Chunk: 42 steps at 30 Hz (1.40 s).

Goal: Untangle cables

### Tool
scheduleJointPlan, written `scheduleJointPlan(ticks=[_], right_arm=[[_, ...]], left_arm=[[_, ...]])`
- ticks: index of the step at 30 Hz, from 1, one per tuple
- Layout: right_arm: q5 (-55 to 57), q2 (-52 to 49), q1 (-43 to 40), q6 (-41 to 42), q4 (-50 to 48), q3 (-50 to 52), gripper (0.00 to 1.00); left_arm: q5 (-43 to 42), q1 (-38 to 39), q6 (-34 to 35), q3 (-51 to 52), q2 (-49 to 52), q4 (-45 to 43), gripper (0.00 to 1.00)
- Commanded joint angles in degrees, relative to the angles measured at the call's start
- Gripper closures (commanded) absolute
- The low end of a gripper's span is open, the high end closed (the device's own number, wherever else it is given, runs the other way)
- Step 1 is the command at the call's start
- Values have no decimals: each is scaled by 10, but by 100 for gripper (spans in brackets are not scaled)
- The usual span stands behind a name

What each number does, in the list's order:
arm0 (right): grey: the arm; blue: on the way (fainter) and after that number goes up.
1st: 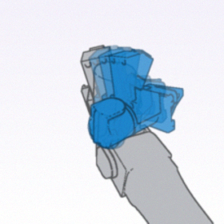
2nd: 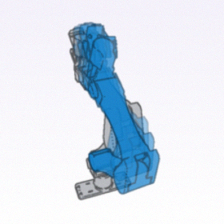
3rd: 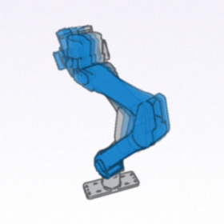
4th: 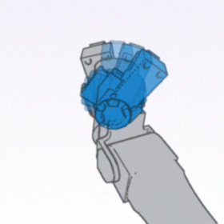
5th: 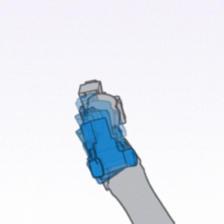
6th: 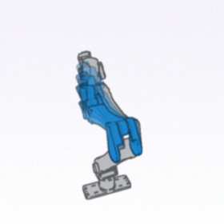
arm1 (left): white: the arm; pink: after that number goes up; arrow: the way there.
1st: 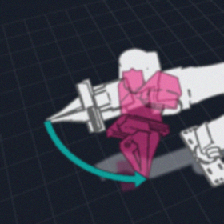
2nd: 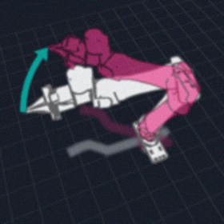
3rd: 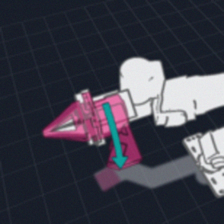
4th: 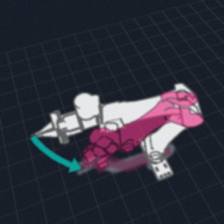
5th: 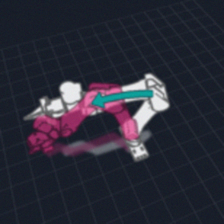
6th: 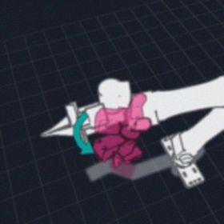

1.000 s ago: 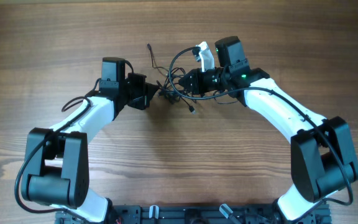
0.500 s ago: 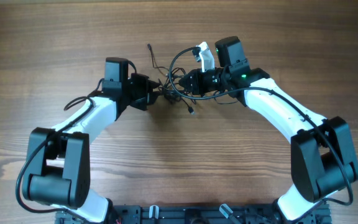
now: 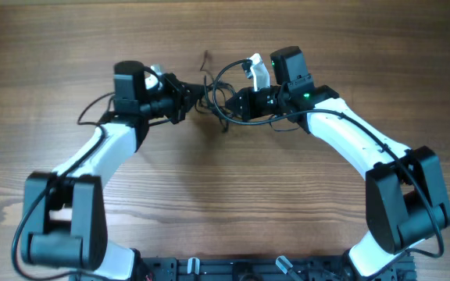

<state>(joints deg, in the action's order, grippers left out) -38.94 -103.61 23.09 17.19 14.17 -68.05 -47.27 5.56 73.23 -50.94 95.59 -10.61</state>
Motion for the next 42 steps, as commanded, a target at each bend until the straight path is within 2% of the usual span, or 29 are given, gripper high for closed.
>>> scheduleJointPlan(ticks=[1,3,5,8,12,16,26,31,32,33,34,36,37,38,39,40,42], right_arm=[[3,-11,-2,-22,1,-8,96],[6,-11,-3,-19,1,-8,96],[47,-11,-2,18,3,-8,96],[80,-11,-2,40,4,-8,96],[130,-11,-2,49,13,-8,96],[163,-11,-2,53,25,-8,96],[172,-11,-2,53,28,-8,95],[179,-11,-2,53,30,-8,95],[167,-11,-2,53,30,-8,86],[154,-11,-2,53,30,-8,81],[147,-11,-2,52,30,-8,80],[134,-11,-2,52,30,-8,73],[126,-11,-2,48,29,-8,61],[115,-11,-2,36,27,-8,44],[98,-11,-2,17,22,-8,34],[89,-11,-3,8,17,-9,25],[42,-11,-11,9,-8,-11,18]], left_arm=[[-81,-26,-18,-3,-62,-3,96],[-89,-32,-16,-3,-77,-3,96],[-102,-40,-17,-3,-93,-1,96],[-104,-49,-22,-3,-101,36,96],[-94,-71,-83,-3,-101,112,96],[-82,-103,-116,-3,-101,175,96],[-134,-212,-116,-3,-101,183,96],[-118,-251,-182,-3,-101,231,96],[-103,-251,-200,-3,-101,247,87],[-90,-251,-210,-3,-101,257,66],[-70,-249,-223,-3,-101,270,52],[-19,-245,-245,-3,-101,297,35],[10,-243,-258,-3,-101,309,31],[35,-240,-276,-3,-101,315,27],[48,-235,-301,-3,-101,315,25],[54,-228,-329,-3,-101,314,22],[54,-205,-377,-3,-101,298,22]])
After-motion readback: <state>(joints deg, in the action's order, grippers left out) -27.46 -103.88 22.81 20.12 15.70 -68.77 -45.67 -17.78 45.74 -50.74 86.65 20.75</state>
